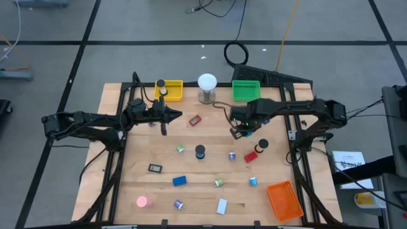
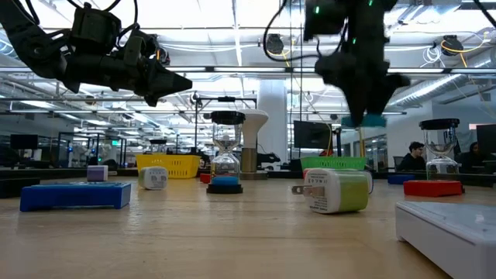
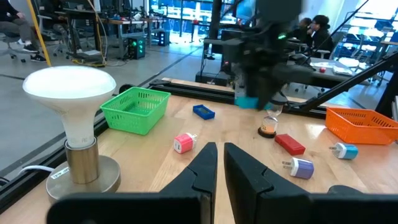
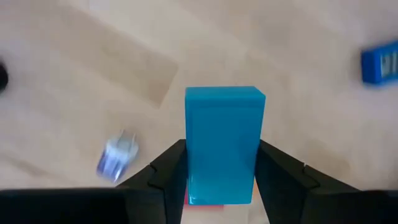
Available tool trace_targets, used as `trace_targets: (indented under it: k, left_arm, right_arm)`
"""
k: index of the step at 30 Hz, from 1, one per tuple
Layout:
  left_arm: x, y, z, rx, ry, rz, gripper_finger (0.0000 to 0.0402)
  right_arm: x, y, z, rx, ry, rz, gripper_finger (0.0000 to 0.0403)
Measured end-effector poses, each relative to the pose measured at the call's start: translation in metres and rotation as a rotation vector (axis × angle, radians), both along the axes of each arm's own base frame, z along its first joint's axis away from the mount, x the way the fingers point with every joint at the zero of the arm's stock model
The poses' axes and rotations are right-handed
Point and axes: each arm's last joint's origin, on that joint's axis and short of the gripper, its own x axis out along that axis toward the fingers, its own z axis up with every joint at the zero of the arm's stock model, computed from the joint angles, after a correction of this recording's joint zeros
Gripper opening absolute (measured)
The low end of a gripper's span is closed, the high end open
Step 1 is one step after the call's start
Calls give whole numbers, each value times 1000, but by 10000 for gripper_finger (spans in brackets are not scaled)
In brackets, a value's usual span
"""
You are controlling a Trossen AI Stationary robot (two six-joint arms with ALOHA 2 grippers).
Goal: Pick & Place Office items
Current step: Put the light blue digital timer into the orange bin
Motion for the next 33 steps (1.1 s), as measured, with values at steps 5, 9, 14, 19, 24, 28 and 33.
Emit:
trace_targets:
  k: [5, 9, 14, 19, 24, 28, 33]
  left_arm:
    - [0, 0, 0, 0, 0, 0, 31]
    - [0, 0, 0, 0, 0, 0, 31]
    - [0, 0, 0, 0, 0, 0, 31]
    - [0, 0, 0, 0, 0, -1, 31]
    - [0, 0, 0, 0, 0, -1, 31]
    - [0, 0, 0, 0, 0, -1, 31]
    - [0, 0, 0, 0, 0, -1, 31]
  right_arm:
    - [3, 41, 21, 62, -10, -16, 148]
    - [3, 75, 27, 108, -17, -63, 150]
    - [-8, 117, 30, 189, 35, -102, 149]
    - [-25, 157, 30, 246, 106, -177, 151]
    - [-48, 193, 30, 255, 179, -260, 150]
    - [-66, 215, 30, 243, 209, -304, 152]
    - [-85, 233, 18, 218, 243, -355, 149]
